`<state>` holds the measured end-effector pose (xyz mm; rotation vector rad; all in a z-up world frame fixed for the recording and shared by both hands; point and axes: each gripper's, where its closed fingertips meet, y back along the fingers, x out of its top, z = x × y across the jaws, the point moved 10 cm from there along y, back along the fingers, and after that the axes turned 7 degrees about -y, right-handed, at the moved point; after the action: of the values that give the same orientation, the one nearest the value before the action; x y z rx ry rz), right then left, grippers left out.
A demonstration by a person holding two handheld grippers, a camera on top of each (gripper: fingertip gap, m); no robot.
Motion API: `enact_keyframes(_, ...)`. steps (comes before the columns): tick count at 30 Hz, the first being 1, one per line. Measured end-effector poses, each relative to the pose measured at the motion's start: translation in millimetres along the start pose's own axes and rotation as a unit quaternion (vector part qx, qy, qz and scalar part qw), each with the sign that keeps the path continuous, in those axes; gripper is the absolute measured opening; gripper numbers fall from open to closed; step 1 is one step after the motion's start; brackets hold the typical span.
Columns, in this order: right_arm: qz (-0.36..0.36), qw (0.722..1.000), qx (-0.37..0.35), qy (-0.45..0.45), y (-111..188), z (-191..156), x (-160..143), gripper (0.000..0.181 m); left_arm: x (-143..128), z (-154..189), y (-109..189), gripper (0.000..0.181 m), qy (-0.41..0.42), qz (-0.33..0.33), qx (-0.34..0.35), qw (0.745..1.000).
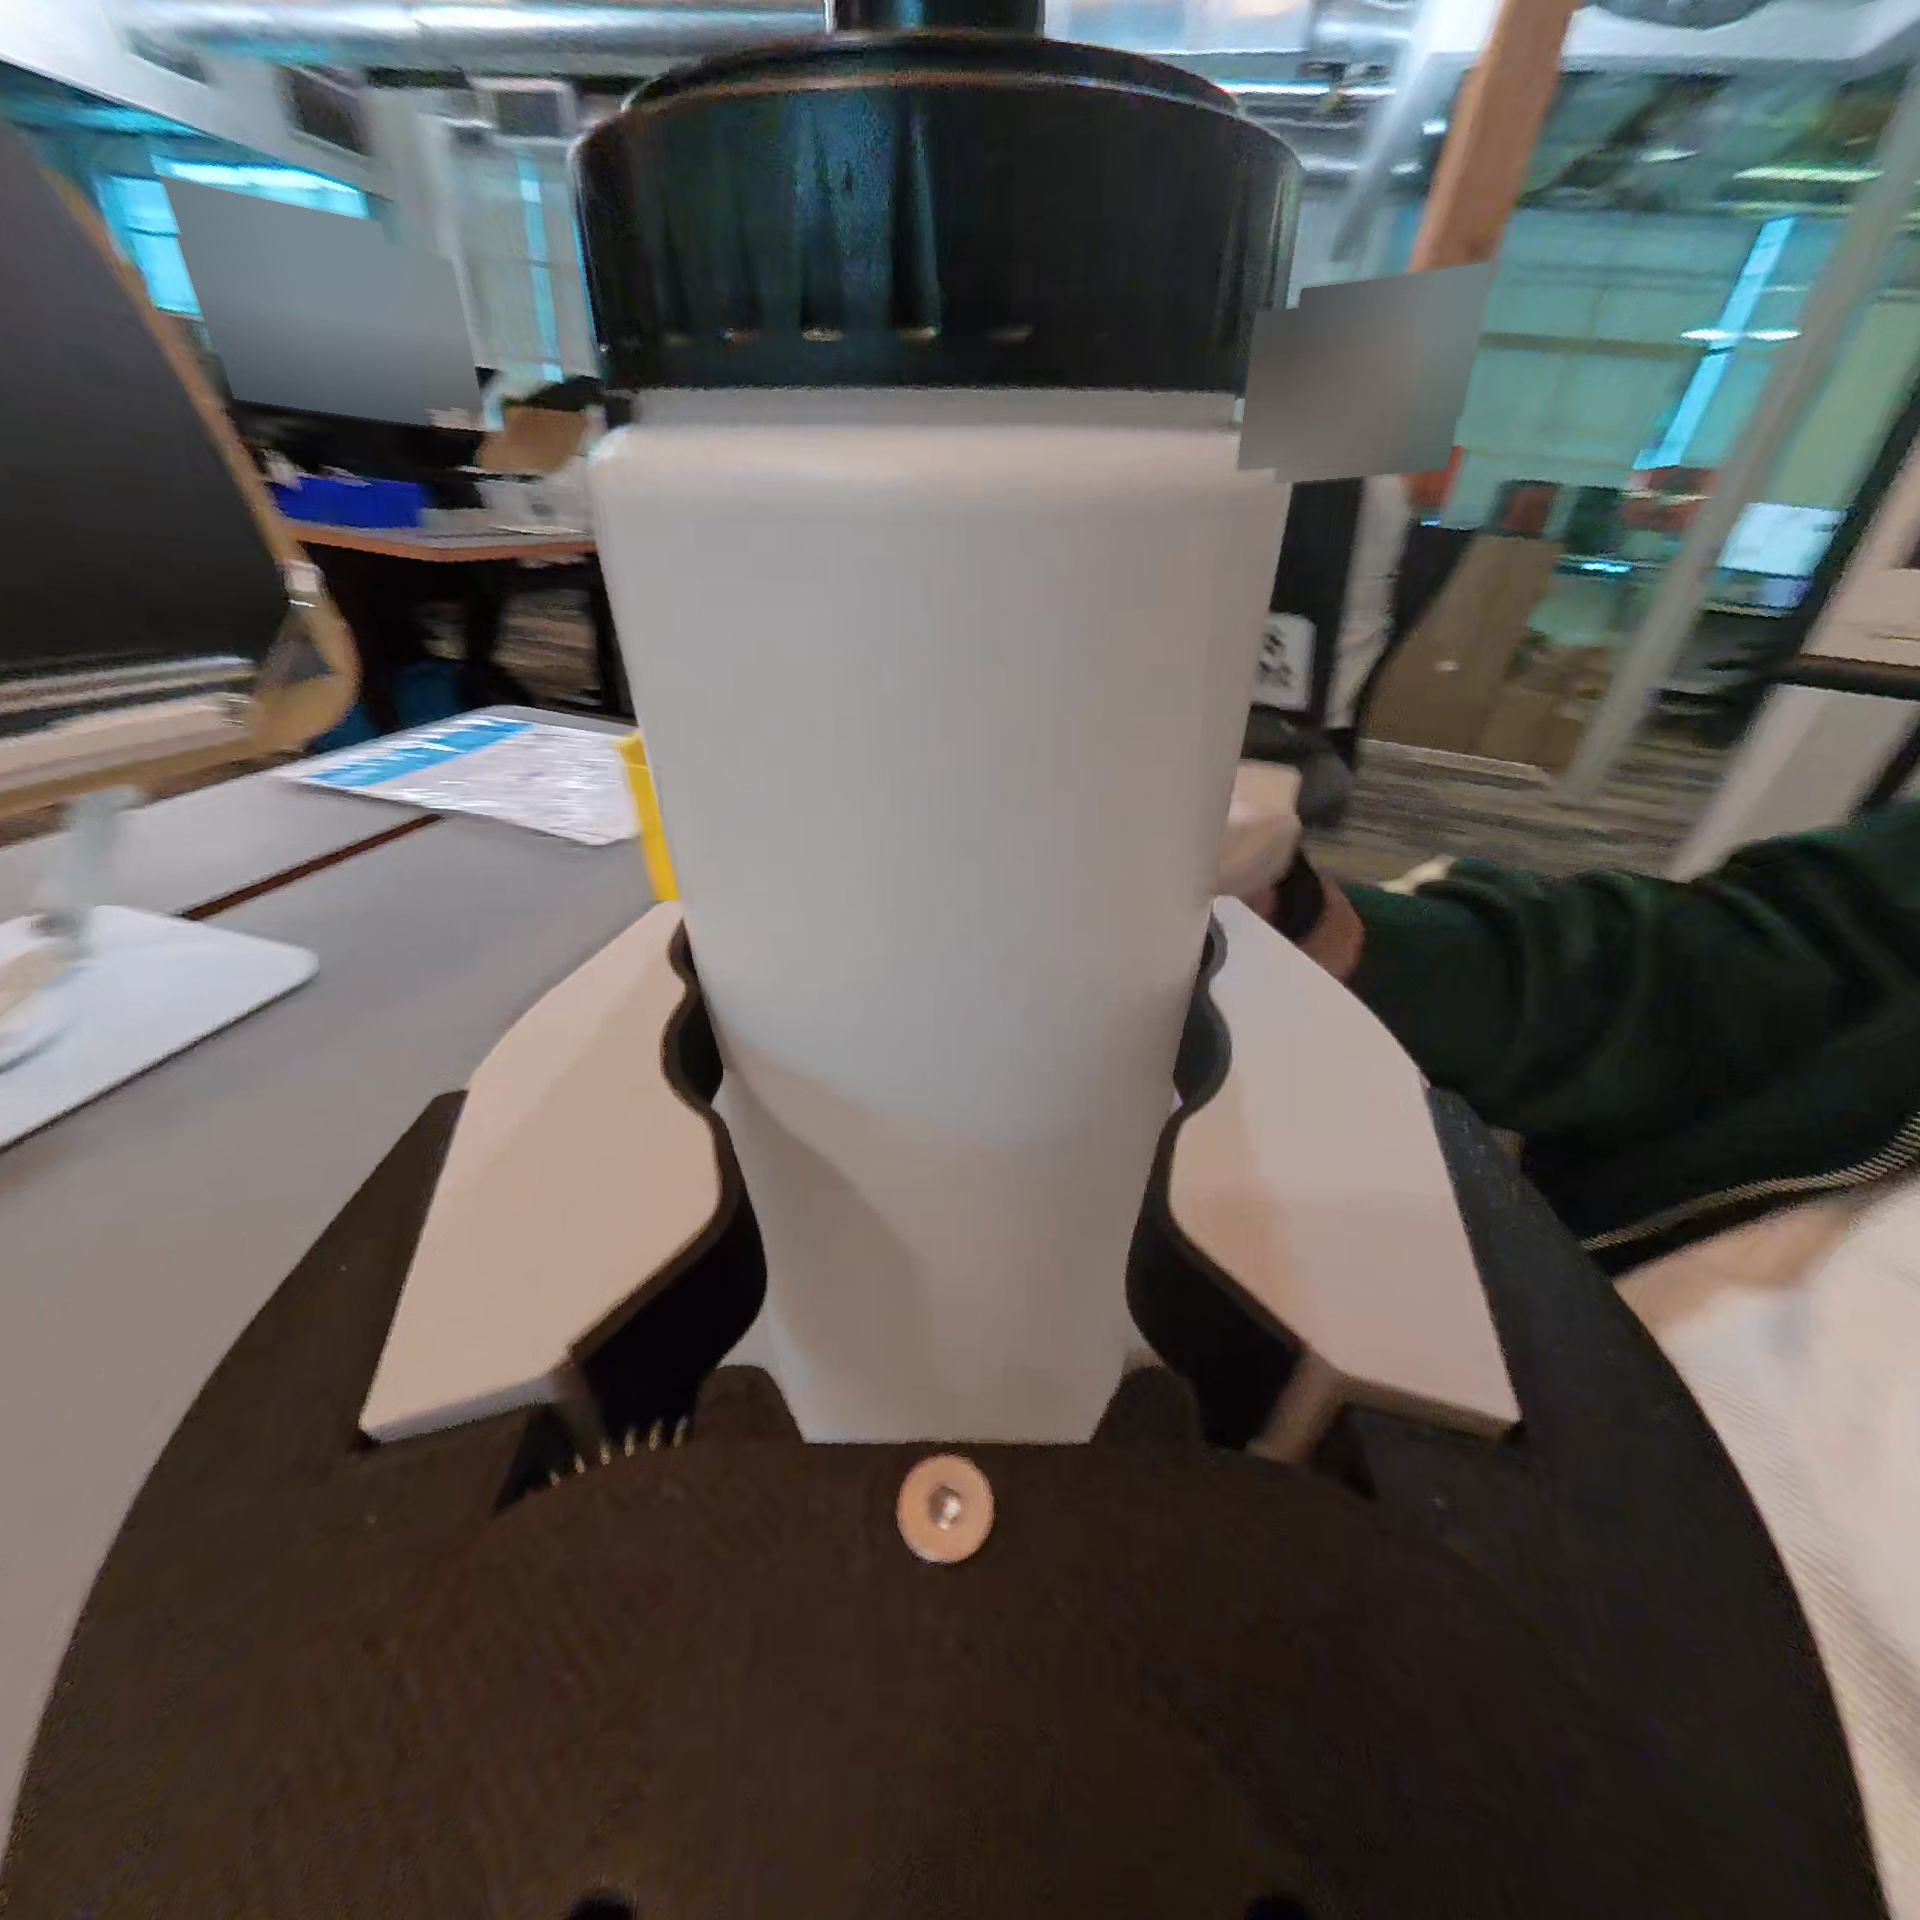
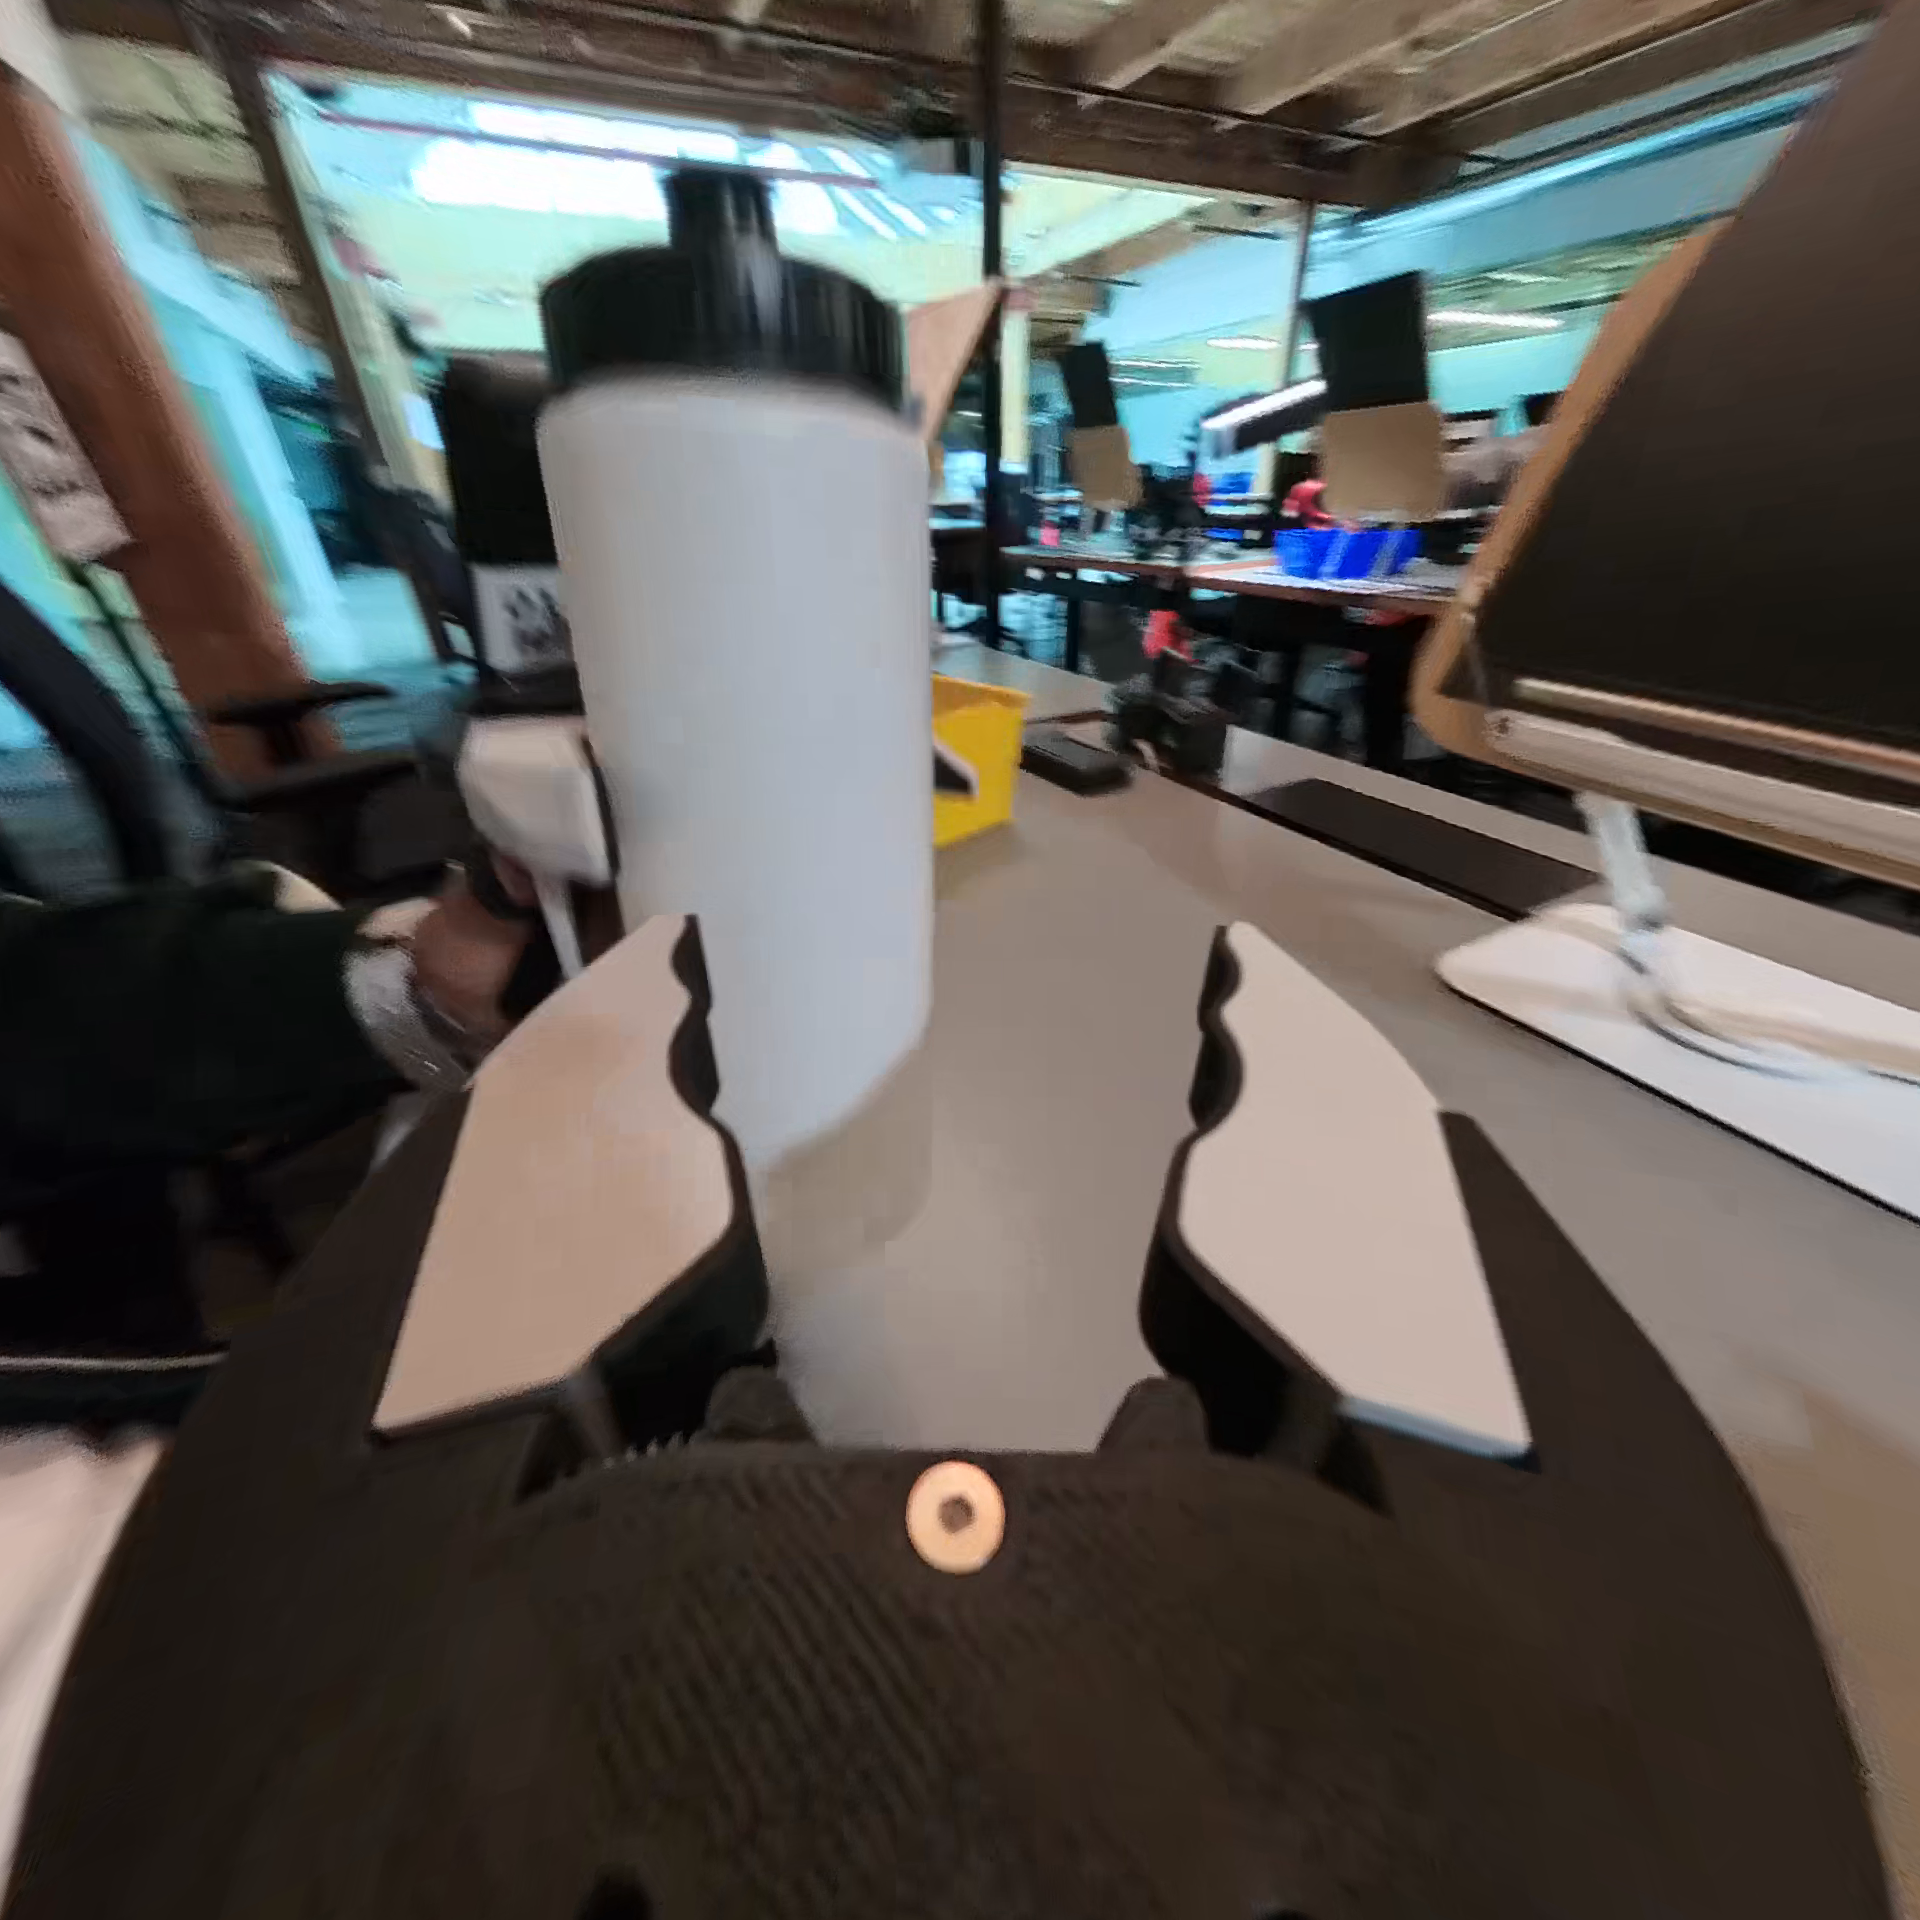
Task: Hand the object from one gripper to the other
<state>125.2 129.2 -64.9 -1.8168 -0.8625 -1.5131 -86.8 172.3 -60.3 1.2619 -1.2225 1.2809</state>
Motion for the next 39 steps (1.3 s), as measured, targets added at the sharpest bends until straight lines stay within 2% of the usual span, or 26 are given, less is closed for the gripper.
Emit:
enact_keyframes(2, 0.008, 0.998, 0.061, -0.030, -3, -7, 17, 0.084, -4, 8, -4, 0.089, 0.013, -0.007, -0.038, 0.999)
enact_keyframes(5, 0.009, 0.993, 0.105, -0.060, -10, -18, 39, 0.090, -9, 23, -6, 0.089, 0.014, -0.030, -0.076, 0.997)
enact_keyframes(8, -0.010, 0.988, 0.144, -0.050, -19, -32, 52, 0.093, -12, 34, -6, 0.089, 0.007, -0.038, -0.087, 0.995)
enact_keyframes(13, -0.050, 0.979, 0.194, -0.028, -36, -52, 52, 0.074, -17, 45, -1, 0.089, 0.007, -0.046, -0.084, 0.995)
enact_keyframes(19, -0.052, 0.975, 0.217, -0.022, -44, -57, 53, 0.074, -16, 50, 7, 0.090, -0.004, -0.038, -0.056, 0.998)
enact_keyframes(22, -0.044, 0.978, 0.205, -0.012, -44, -58, 54, 0.073, -15, 49, 10, 0.089, -0.021, -0.019, -0.032, 0.999)
enact_keyframes(23, -0.042, 0.979, 0.199, -0.004, -43, -58, 55, 0.073, -15, 48, 11, 0.097, -0.031, -0.009, -0.018, 0.999)
enact_keyframes(25, -0.033, 0.983, 0.182, 0.012, -40, -57, 58, 0.073, -16, 43, 12, 0.132, -0.037, -0.001, 0.016, 0.999)
enact_keyframes(26, -0.030, 0.984, 0.174, 0.020, -38, -57, 60, 0.073, -15, 39, 15, 0.140, -0.036, -0.003, 0.028, 0.999)
enact_keyframes(28, -0.038, 0.986, 0.155, 0.035, -36, -56, 62, 0.073, -5, 30, 24, 0.141, -0.029, 0.019, 0.049, 0.998)
enact_keyframes(29, -0.042, 0.988, 0.144, 0.042, -35, -56, 61, 0.073, 3, 26, 31, 0.136, -0.021, 0.042, 0.053, 0.998)
enact_keyframes(30, -0.044, 0.989, 0.131, 0.048, -34, -56, 60, 0.073, 13, 24, 38, 0.123, -0.016, 0.068, 0.051, 0.996)
enact_keyframes(32, -0.051, 0.992, 0.103, 0.055, -33, -56, 55, 0.073, 36, 22, 50, 0.079, -0.007, 0.089, 0.041, 0.995)
enact_keyframes(33, -0.054, 0.993, 0.089, 0.055, -33, -56, 52, 0.073, 47, 22, 52, 0.063, -0.003, 0.080, 0.038, 0.996)
enact_keyframes(36, -0.059, 0.995, 0.056, 0.052, -32, -61, 45, 0.073, 77, 33, 48, 0.049, -0.030, 0.036, 0.029, 0.998)
enact_keyframes(39, -0.058, 0.997, 0.037, 0.045, -29, -66, 40, 0.074, 86, 41, 35, 0.032, -0.063, -0.038, 0.018, 0.997)
